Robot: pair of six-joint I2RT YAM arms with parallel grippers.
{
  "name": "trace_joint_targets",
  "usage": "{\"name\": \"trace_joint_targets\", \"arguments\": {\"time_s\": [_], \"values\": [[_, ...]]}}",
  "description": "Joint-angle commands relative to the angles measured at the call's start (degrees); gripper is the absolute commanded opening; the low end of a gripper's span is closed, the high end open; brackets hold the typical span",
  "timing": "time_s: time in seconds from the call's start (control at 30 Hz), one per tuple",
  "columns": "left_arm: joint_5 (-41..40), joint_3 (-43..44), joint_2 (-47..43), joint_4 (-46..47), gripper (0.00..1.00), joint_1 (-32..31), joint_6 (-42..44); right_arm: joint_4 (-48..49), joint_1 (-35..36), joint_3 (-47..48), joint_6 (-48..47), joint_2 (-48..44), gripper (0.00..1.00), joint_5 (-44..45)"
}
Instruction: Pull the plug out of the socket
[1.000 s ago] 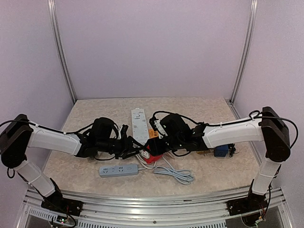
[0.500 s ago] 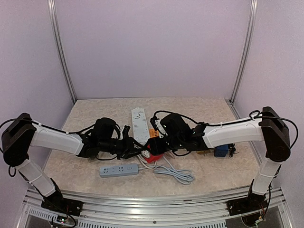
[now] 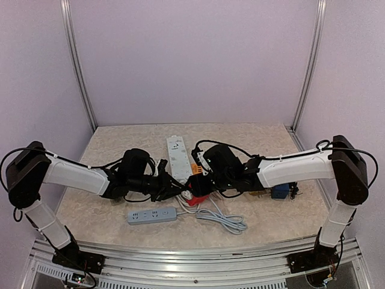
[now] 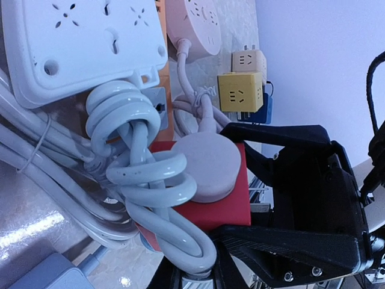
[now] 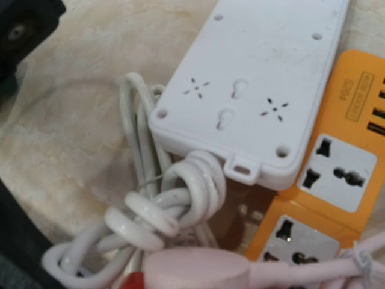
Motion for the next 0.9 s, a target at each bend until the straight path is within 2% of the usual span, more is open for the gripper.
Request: {"name": "trace_joint_targets", "arguments": {"time_s": [0.0, 0.3, 0.53, 0.87], "values": [[-0.8, 0.8, 1.7, -1.9, 0.11, -0.2, 0.1, 5.2, 0.5, 1.4, -2.0, -3.2, 0.0, 2.2], [-0.5, 1.5, 2.2, -2.8, 0.0, 0.2, 2.5, 3.8, -0.6, 0.5, -1.2, -3.2, 0.0, 1.8], [0.3, 1.0, 1.7, -2.2, 0.0, 0.1, 5.3, 9.1, -5.7, -4.6, 3.7, -4.3, 0.0, -7.5], [0.4, 0.8, 0.8, -2.2, 0.0, -0.2, 8.6, 9.1, -7.0, -5.2, 5.6, -3.4, 0.0, -9.4]]}}
